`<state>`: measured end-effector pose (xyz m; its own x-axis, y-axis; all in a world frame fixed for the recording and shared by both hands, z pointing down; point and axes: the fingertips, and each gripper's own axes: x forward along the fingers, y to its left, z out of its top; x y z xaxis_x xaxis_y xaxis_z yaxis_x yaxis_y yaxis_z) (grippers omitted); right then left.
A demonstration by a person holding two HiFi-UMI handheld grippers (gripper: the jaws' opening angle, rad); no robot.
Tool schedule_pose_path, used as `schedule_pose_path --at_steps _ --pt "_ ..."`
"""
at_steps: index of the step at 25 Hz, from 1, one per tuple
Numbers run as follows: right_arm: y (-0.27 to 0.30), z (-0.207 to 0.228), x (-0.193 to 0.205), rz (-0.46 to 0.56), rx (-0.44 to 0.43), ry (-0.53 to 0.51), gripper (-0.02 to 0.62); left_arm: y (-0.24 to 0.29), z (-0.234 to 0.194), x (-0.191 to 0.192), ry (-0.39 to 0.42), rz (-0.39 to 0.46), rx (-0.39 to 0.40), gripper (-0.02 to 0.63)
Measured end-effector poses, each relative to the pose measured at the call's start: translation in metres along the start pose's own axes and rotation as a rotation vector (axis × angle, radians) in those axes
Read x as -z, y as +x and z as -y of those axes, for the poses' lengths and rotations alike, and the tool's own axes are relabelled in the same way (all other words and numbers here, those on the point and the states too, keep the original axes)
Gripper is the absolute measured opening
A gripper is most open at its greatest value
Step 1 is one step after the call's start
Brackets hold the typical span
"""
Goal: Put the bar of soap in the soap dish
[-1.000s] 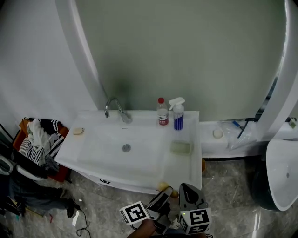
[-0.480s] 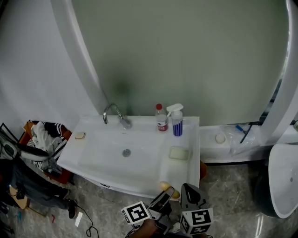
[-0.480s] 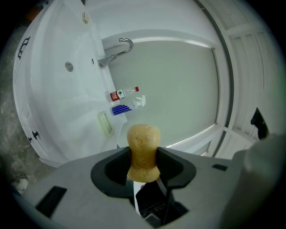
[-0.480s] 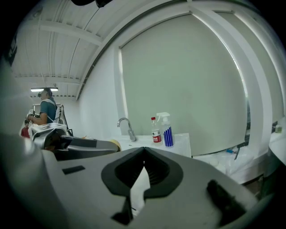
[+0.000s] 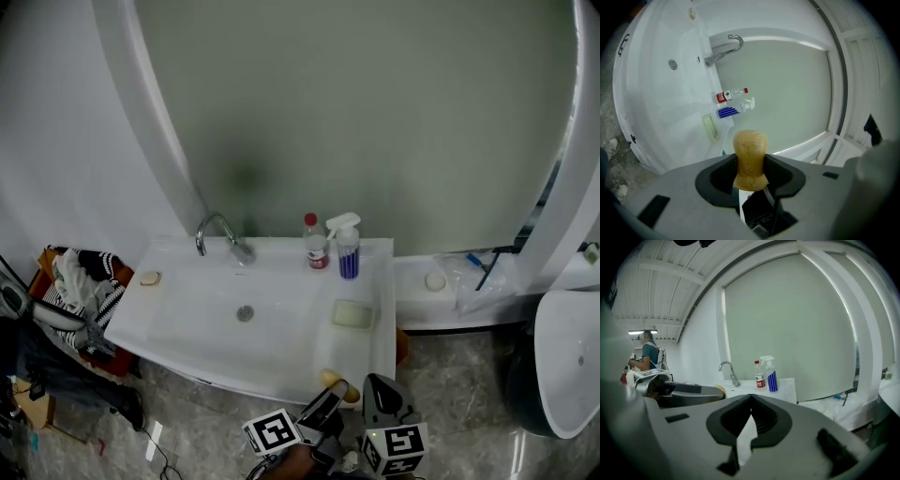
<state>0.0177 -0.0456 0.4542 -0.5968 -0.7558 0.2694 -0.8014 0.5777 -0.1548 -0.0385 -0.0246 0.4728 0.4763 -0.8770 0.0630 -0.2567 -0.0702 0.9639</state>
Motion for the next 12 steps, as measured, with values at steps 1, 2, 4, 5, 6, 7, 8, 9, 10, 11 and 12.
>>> schedule_pose_path --at_steps 1,2,4,5,6,7,8,9,10,11,12 --pt "0.002 0.001 -0.001 0.0 0.006 0.0 0.011 0.002 0.0 -0.002 0.0 -0.005 0.002 0.184" --pt "0.005 0.001 -0.002 0.0 0.012 -0.001 0.011 0.004 -0.001 -0.005 0.001 -0.01 0.005 0.184" --pt "0.01 0.002 -0.003 -0.001 0.025 -0.002 0.011 0.008 -0.001 -0.01 0.002 -0.02 0.012 0.184" --pt "0.013 0.002 -0.004 -0.003 0.032 -0.003 0.011 0.01 -0.002 -0.013 0.001 -0.026 0.016 0.184" --pt "0.016 0.003 -0.004 -0.005 0.039 -0.004 0.011 0.012 -0.003 -0.017 -0.001 -0.032 0.019 0.184" --pt "0.019 0.003 -0.004 -0.007 0.048 -0.004 0.011 0.015 -0.004 -0.02 -0.003 -0.039 0.021 0.184" --pt "0.023 0.004 -0.004 -0.006 0.057 0.0 0.011 0.017 -0.005 -0.023 -0.005 -0.048 0.022 0.184" --pt "0.026 0.004 -0.005 -0.002 0.066 0.007 0.011 0.02 -0.007 -0.026 -0.006 -0.058 0.023 0.184" --pt "0.031 0.004 -0.005 0.004 0.076 0.017 0.011 0.022 -0.008 -0.029 -0.007 -0.068 0.025 0.184" --pt "0.035 0.004 -0.007 0.008 0.086 0.024 0.011 0.024 -0.009 -0.032 -0.007 -0.08 0.027 0.184" --pt "0.039 0.004 -0.008 0.008 0.095 0.026 0.011 0.027 -0.01 -0.037 -0.004 -0.091 0.029 0.184"
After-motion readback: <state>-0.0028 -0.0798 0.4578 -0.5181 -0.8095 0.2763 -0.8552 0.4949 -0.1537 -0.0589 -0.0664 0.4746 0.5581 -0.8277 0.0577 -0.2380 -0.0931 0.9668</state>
